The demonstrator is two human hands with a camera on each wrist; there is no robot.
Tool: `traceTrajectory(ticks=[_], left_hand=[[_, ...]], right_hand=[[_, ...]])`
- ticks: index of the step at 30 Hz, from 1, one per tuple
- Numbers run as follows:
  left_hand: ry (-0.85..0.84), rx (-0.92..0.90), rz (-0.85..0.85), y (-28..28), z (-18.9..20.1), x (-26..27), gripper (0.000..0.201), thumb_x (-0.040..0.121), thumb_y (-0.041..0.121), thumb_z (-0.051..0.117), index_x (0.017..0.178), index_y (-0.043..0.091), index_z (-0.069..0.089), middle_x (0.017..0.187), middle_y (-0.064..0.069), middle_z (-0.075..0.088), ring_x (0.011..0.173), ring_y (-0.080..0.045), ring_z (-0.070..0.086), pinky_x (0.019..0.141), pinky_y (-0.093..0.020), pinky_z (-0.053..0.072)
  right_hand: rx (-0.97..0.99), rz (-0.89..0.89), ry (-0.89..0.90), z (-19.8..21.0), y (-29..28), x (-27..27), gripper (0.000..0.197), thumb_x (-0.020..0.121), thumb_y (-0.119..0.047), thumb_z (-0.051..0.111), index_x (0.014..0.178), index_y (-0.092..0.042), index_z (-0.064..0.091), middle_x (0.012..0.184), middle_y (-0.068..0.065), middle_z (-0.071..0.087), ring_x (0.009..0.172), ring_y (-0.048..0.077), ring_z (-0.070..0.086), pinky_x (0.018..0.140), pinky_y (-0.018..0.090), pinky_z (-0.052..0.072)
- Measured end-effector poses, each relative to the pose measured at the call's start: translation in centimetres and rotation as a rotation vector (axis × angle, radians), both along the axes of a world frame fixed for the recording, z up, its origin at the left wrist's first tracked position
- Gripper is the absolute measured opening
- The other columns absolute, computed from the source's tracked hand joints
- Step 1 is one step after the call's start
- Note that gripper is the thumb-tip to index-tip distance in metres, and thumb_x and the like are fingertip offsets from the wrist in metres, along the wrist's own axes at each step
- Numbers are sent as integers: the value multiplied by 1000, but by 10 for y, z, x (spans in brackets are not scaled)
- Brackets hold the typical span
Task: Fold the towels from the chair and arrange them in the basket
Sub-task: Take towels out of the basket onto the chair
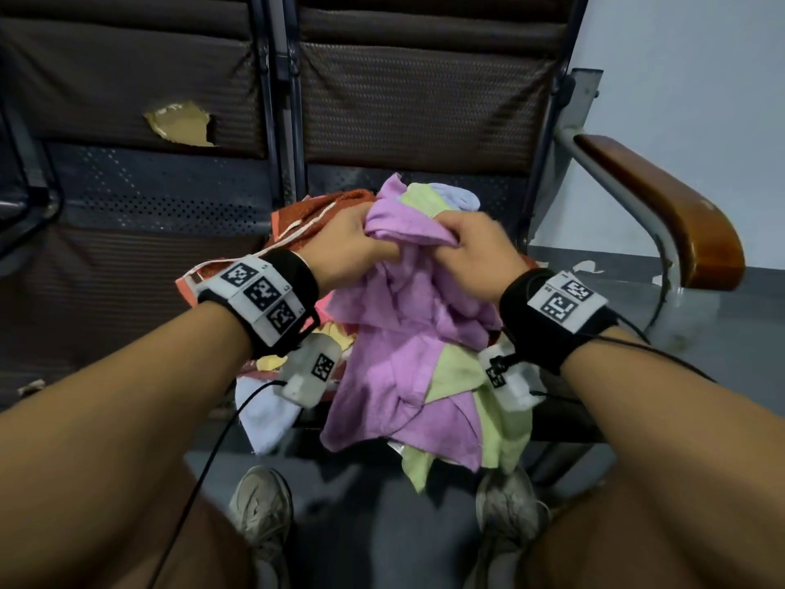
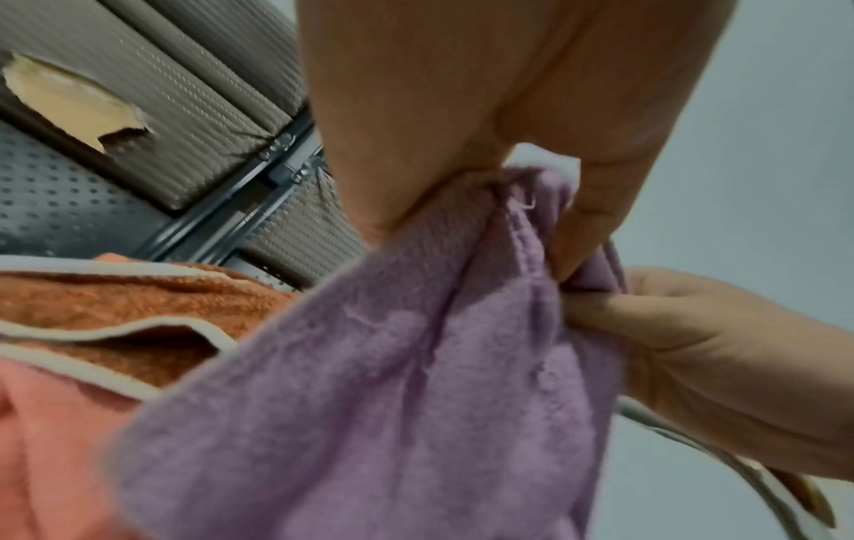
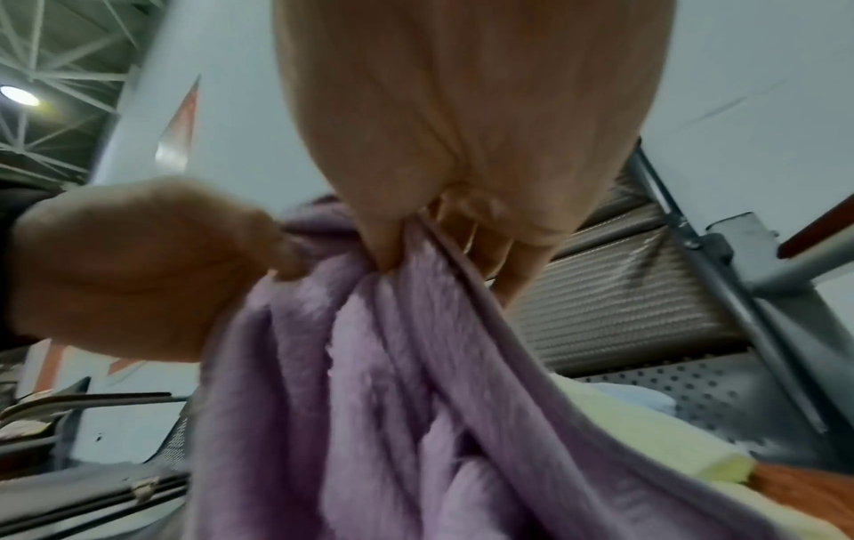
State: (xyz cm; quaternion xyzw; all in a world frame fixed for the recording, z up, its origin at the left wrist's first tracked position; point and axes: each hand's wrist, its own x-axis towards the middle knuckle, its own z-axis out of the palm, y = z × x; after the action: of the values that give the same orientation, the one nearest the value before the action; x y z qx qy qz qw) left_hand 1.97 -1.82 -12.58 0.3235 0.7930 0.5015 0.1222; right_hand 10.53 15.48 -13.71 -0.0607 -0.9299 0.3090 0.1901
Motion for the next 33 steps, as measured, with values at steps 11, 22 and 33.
traceTrajectory(ticks=[11, 22, 33], left_hand=[[-222, -117, 402, -12, -15, -31, 43, 104, 29, 36, 125, 1, 61, 125, -20, 65, 114, -31, 63, 97, -37, 51], [-825, 646, 293, 12, 29, -2, 34, 98, -4, 37, 128, -6, 54, 101, -17, 65, 91, -25, 65, 75, -38, 59], [-799, 666, 353, 1, 20, -2, 23, 99, 2, 41, 111, 8, 59, 93, -9, 60, 81, -18, 59, 54, -27, 53]], right_hand=[[-138, -84, 13, 7, 25, 14, 22, 80, -24, 79, 96, -23, 63, 74, -1, 65, 64, 10, 55, 64, 26, 43], [184, 129, 169, 20, -8, 26, 52, 90, -5, 51, 137, -25, 39, 73, -12, 53, 64, 1, 54, 66, 21, 44], [352, 270, -226, 7, -22, 27, 28, 90, -8, 47, 102, -19, 69, 100, 1, 72, 93, 27, 64, 84, 40, 50]])
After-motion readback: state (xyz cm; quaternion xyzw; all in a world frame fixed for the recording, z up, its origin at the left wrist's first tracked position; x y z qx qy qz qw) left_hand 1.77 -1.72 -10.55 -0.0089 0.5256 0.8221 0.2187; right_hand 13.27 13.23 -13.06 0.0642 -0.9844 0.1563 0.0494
